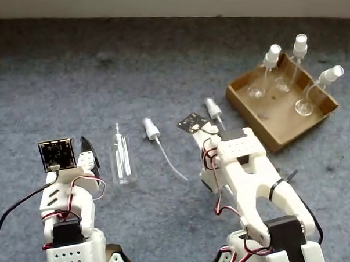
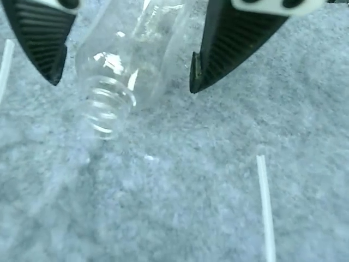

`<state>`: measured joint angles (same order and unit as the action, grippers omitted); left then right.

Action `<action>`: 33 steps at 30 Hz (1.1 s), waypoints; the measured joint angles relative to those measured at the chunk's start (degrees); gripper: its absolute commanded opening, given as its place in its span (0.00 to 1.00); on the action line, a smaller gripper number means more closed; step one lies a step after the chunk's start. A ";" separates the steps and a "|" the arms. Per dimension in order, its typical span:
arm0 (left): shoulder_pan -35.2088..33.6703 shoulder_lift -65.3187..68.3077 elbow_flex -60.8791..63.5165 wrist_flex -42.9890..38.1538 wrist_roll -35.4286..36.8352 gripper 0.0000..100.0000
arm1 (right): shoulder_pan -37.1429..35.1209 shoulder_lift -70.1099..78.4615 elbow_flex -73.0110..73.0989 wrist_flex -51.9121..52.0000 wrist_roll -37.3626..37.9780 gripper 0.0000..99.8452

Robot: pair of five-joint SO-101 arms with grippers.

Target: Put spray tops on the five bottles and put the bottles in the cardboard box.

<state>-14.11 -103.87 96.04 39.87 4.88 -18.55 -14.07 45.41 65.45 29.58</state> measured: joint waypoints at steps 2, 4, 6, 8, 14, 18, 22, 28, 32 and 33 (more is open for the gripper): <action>0.00 0.00 0.00 0.00 0.00 0.03 | 0.00 0.00 0.00 0.00 0.00 0.33; 0.00 0.00 0.00 0.00 0.00 0.03 | 0.00 0.00 0.00 0.00 0.00 0.33; 0.00 0.00 0.00 0.00 0.00 0.03 | 0.18 0.00 0.00 0.53 0.00 0.33; 0.00 0.00 0.00 0.00 0.00 0.03 | 0.18 0.00 0.00 3.34 0.00 0.33; 0.00 0.00 0.00 0.00 0.00 0.03 | 0.62 -3.78 -0.35 5.36 0.00 0.33; 0.00 0.00 0.00 0.00 0.00 0.03 | 0.97 -7.91 0.26 5.54 0.00 0.33; 0.00 0.00 0.00 0.00 0.00 0.03 | 1.41 -9.93 3.34 5.71 0.00 0.33; 0.00 0.00 0.00 0.00 0.00 0.03 | 1.23 -10.02 8.26 -0.35 0.00 0.33; 0.00 0.00 0.00 0.00 0.00 0.03 | 1.32 -10.02 8.97 -2.37 0.00 0.33; 0.00 0.00 0.00 0.00 0.00 0.03 | 1.41 -10.02 8.97 -2.55 0.00 0.33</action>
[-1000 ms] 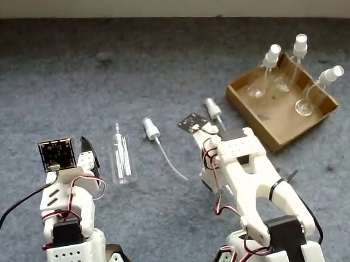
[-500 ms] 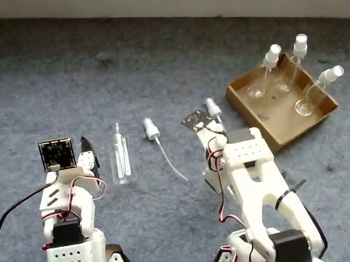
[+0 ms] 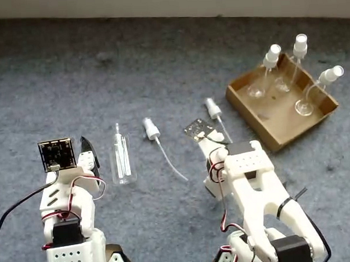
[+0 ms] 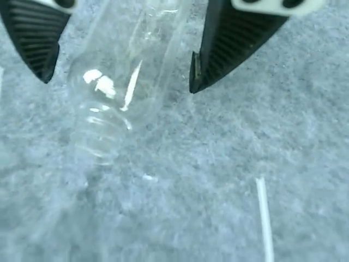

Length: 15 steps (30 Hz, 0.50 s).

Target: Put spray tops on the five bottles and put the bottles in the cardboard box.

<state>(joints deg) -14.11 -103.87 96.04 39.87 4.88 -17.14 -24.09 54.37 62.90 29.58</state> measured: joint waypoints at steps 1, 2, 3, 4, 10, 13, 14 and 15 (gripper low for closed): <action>0.00 0.00 0.00 0.00 0.00 0.03 | 0.18 0.00 0.00 -0.18 0.00 0.33; 0.00 0.00 0.00 0.00 0.00 0.03 | 0.18 0.00 0.00 -0.26 0.00 0.33; 0.00 0.00 0.00 0.00 0.00 0.03 | 0.00 0.00 0.00 -0.26 0.00 0.33; 0.00 0.00 0.00 0.00 0.00 0.03 | 0.00 0.00 0.00 -0.35 0.00 0.32; 0.00 0.00 0.00 0.00 0.00 0.03 | 0.09 0.00 0.00 -0.35 0.00 0.18; 0.00 0.00 0.00 0.00 0.00 0.03 | 0.09 0.00 0.00 -0.35 0.00 0.18; 0.00 0.00 0.00 0.00 0.00 0.03 | 0.09 0.00 0.00 -0.35 0.00 0.18; 0.00 0.00 0.00 0.00 0.00 0.03 | 0.09 0.00 0.00 -0.35 0.00 0.18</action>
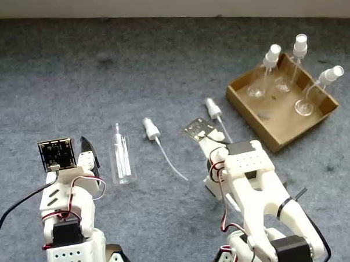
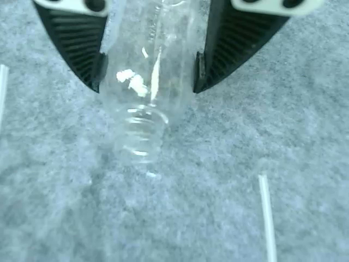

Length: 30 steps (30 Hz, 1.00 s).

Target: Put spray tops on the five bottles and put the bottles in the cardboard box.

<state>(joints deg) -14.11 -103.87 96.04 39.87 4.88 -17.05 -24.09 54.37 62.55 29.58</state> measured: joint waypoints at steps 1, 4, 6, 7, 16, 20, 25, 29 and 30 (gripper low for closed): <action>0.00 0.00 0.00 0.00 0.00 0.03 | 0.00 0.00 0.00 0.00 0.00 0.18; 0.00 0.00 0.00 0.00 0.00 0.03 | 0.00 0.00 0.00 0.00 0.00 0.18; 0.00 0.00 0.00 0.00 0.00 0.03 | 0.00 0.00 0.00 0.00 0.00 0.18; 0.00 0.00 0.00 0.00 0.00 0.03 | 0.00 0.00 0.00 0.00 0.00 0.18; 0.00 0.00 0.00 0.00 0.00 0.03 | -0.09 -10.02 -2.11 3.60 -4.13 0.18; 0.00 0.00 0.00 0.00 0.00 0.03 | -0.09 -19.96 -2.20 4.04 -6.59 0.18; 0.00 0.00 0.00 2.02 0.00 0.03 | -0.09 -32.35 -2.11 4.13 -7.12 0.18; 0.44 0.00 0.00 2.46 0.00 0.03 | -0.09 -42.55 1.41 3.96 -7.12 0.18; 0.88 0.00 0.00 2.46 0.00 0.03 | -0.09 -45.01 2.90 2.99 -7.12 0.18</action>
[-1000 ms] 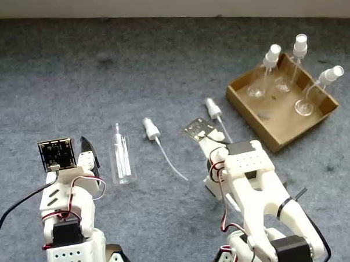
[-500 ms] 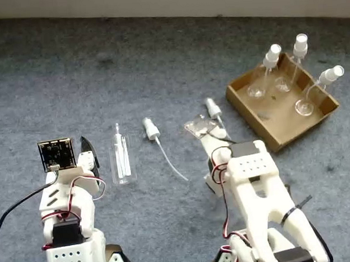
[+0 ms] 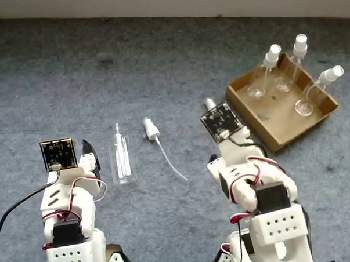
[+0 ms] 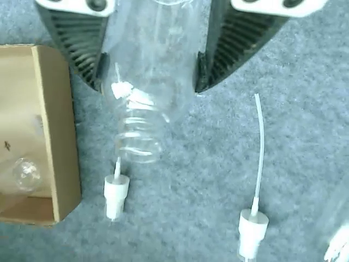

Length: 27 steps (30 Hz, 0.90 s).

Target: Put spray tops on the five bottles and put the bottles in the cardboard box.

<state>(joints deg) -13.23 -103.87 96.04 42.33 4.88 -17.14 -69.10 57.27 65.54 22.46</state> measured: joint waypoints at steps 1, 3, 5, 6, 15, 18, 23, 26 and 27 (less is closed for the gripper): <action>0.35 0.00 0.00 0.00 0.00 0.03 | 0.00 -2.46 1.85 -1.32 0.00 0.18; 0.62 0.00 0.00 0.26 0.00 0.03 | 0.00 -6.77 6.59 -4.48 -0.09 0.18; 0.44 0.00 0.00 1.49 0.00 0.03 | 0.00 -10.11 11.52 -7.74 -0.26 0.18; 0.70 0.00 0.00 2.11 0.00 0.03 | 0.00 -11.52 13.89 -9.41 -1.05 0.18; 5.27 0.00 0.00 4.75 -6.77 0.03 | 0.00 -16.09 24.88 -27.87 -13.27 0.18; 5.54 0.00 0.00 5.19 -7.12 0.03 | 0.00 -16.18 26.55 -33.05 -15.56 0.18; 5.54 0.00 -0.35 10.11 -9.49 0.03 | 0.00 -16.35 32.88 -42.02 -16.70 0.18; 5.54 0.00 -0.44 13.27 -10.90 0.03 | 0.00 -16.35 36.92 -48.26 -16.70 0.18; 5.54 0.00 -0.70 13.89 -11.08 0.03 | 0.00 -16.35 37.80 -49.67 -16.70 0.18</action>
<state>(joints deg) -7.69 -103.87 95.34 56.22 -6.20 -17.14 -85.45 95.08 15.87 5.76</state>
